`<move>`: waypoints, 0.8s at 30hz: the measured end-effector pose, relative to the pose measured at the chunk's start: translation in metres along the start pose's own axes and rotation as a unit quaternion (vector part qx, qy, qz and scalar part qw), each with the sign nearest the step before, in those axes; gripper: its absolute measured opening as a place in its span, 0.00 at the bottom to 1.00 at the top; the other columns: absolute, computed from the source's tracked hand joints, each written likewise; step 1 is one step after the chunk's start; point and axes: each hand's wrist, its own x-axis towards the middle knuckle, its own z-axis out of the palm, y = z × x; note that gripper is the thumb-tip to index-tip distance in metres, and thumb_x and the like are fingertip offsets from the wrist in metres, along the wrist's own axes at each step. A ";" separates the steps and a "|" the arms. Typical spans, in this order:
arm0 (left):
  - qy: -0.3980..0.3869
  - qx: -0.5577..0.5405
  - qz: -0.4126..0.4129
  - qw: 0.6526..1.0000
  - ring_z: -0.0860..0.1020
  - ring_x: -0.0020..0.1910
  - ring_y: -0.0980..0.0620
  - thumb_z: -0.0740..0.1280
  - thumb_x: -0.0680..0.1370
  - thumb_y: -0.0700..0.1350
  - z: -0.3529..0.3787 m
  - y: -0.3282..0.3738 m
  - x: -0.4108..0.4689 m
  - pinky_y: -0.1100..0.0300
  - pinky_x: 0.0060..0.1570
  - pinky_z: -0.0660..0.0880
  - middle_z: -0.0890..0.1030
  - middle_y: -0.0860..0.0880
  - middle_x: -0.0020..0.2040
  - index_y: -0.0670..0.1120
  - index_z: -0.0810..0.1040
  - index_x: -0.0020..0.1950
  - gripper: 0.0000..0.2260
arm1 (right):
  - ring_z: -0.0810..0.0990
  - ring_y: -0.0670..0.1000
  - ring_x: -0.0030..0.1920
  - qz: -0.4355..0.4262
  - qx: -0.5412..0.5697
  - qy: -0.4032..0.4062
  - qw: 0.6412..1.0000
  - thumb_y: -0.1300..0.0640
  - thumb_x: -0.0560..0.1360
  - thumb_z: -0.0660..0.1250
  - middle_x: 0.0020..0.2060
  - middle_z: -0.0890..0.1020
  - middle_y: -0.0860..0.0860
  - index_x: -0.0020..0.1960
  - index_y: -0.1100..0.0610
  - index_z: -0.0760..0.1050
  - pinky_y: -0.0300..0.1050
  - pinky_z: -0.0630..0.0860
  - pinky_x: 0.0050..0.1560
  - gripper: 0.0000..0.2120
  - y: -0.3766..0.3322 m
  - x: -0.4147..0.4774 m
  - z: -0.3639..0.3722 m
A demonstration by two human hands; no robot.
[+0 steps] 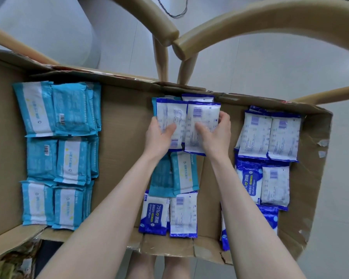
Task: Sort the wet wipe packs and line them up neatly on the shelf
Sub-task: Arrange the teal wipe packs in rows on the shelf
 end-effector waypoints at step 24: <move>-0.108 -0.061 -0.092 0.988 0.82 0.48 0.54 0.68 0.77 0.41 0.017 0.026 0.011 0.58 0.43 0.81 0.81 0.49 0.53 0.46 0.75 0.59 0.11 | 0.81 0.48 0.53 0.092 0.210 -0.078 0.970 0.63 0.75 0.69 0.56 0.79 0.55 0.65 0.62 0.66 0.36 0.80 0.43 0.21 0.018 0.010 -0.039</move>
